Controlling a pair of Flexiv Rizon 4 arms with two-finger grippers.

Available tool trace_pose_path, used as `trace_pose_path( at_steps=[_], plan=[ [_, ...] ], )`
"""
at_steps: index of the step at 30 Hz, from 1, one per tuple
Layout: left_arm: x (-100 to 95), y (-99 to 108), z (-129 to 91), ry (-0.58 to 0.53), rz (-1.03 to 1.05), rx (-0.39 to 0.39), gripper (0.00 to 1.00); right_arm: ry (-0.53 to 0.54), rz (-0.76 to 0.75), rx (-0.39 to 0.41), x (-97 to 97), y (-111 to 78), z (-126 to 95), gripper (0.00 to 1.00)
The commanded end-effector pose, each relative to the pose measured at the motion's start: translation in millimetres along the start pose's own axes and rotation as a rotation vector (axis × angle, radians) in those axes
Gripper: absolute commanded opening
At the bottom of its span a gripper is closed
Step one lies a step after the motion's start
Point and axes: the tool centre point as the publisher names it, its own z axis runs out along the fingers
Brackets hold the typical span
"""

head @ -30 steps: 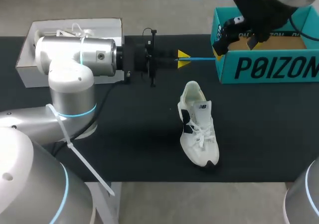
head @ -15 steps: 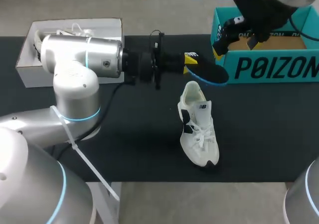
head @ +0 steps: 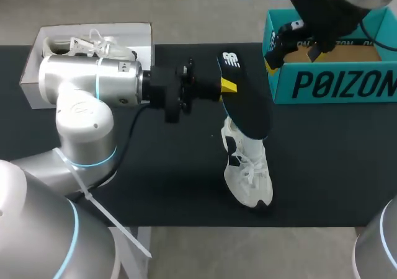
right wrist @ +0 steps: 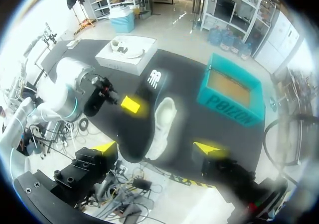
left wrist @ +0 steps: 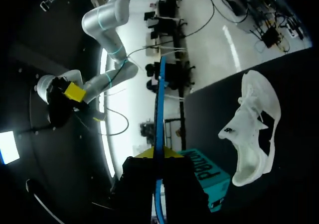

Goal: Take the shoe out of the shoebox, open the shoe tongue, remove and reinsert the insole, then place the shoe into the shoebox

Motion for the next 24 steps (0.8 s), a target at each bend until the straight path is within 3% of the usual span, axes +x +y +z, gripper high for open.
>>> trace_pose_path(
  at_steps=[1,15,24],
  plan=[
    [6.8,3.3,-5.2,-0.026,0.039,0.033,0.00,0.000,0.000,0.004,0.4,1.9,0.7,1.00],
    [1.6,34.2,-12.6,-0.012,0.071,0.132,0.00,0.000,0.000,0.004,0.4,1.9,0.7,1.00],
    [1.6,53.6,-7.2,0.068,0.105,0.123,0.00,0.000,0.000,0.004,0.4,1.9,0.7,1.00]
  ],
)
